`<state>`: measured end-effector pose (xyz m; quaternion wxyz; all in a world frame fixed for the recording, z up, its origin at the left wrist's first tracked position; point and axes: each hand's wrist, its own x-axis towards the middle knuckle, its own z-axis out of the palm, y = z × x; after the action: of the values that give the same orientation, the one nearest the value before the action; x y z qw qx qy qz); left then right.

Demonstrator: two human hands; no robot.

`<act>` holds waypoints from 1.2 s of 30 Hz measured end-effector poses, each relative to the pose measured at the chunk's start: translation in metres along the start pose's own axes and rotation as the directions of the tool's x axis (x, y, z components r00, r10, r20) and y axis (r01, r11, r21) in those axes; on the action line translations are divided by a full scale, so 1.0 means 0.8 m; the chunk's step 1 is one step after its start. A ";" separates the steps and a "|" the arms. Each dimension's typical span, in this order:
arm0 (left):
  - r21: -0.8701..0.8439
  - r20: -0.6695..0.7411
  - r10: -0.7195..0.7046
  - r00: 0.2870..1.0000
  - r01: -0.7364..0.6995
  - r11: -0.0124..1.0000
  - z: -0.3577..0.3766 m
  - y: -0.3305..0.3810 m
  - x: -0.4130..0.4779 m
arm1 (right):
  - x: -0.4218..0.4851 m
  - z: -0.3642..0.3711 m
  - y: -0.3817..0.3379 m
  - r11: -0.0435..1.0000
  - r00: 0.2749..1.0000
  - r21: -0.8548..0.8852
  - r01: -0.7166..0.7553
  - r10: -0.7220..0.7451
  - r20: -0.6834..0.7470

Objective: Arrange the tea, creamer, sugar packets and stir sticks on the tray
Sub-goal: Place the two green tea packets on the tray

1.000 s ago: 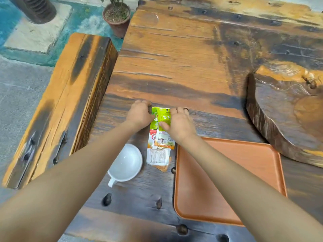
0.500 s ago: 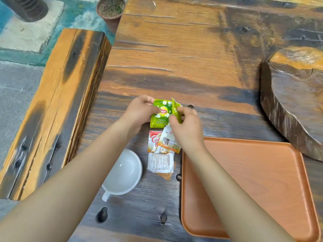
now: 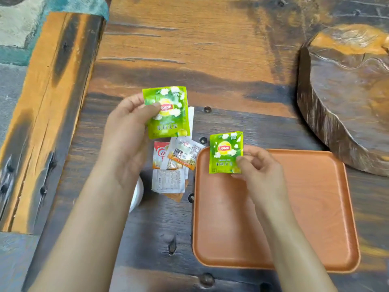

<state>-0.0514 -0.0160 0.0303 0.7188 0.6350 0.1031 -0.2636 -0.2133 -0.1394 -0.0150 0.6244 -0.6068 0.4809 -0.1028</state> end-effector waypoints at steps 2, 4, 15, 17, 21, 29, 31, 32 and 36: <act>-0.032 0.004 -0.074 0.997 0.074 0.997 0.010 -0.020 -0.021 | -0.014 -0.009 0.014 0.994 1.000 -0.112 0.018 -0.016 0.017; -0.022 -0.016 -0.108 0.994 0.108 0.994 0.016 -0.039 -0.037 | -0.022 -0.017 0.027 0.924 0.990 -0.355 0.143 -0.140 0.034; 0.017 -0.084 -0.180 0.980 0.182 0.983 0.004 -0.109 -0.105 | -0.015 -0.034 0.055 0.451 0.813 -0.689 0.567 -0.440 0.381; 0.035 -0.081 -0.178 0.981 0.181 0.983 0.005 -0.115 -0.108 | -0.012 -0.033 0.058 0.444 0.810 -0.689 0.573 -0.436 0.392; 0.045 -0.071 -0.173 0.982 0.177 0.983 0.011 -0.121 -0.109 | -0.011 -0.032 0.063 0.454 0.812 -0.683 0.572 -0.435 0.390; 0.081 -0.011 -0.194 0.981 0.194 0.978 0.024 -0.119 -0.101 | -0.011 -0.036 0.054 0.579 0.819 -0.582 0.571 -0.451 0.355; 0.104 0.007 -0.187 0.982 0.186 0.977 0.027 -0.118 -0.099 | -0.016 -0.045 0.047 0.755 0.855 -0.403 0.518 -0.437 0.280; 0.108 0.021 -0.185 0.982 0.182 0.977 0.031 -0.117 -0.099 | -0.019 -0.050 0.044 0.849 0.886 -0.276 0.452 -0.390 0.250; 0.101 0.108 -0.204 0.973 0.193 0.976 0.050 -0.119 -0.103 | -0.033 -0.057 0.035 0.981 0.942 0.091 0.170 -0.189 0.276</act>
<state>-0.1766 -0.0395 -0.0052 0.6644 0.6365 0.1119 -0.3754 -0.2726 -0.1436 -0.0170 0.6946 -0.6355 0.3257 -0.0872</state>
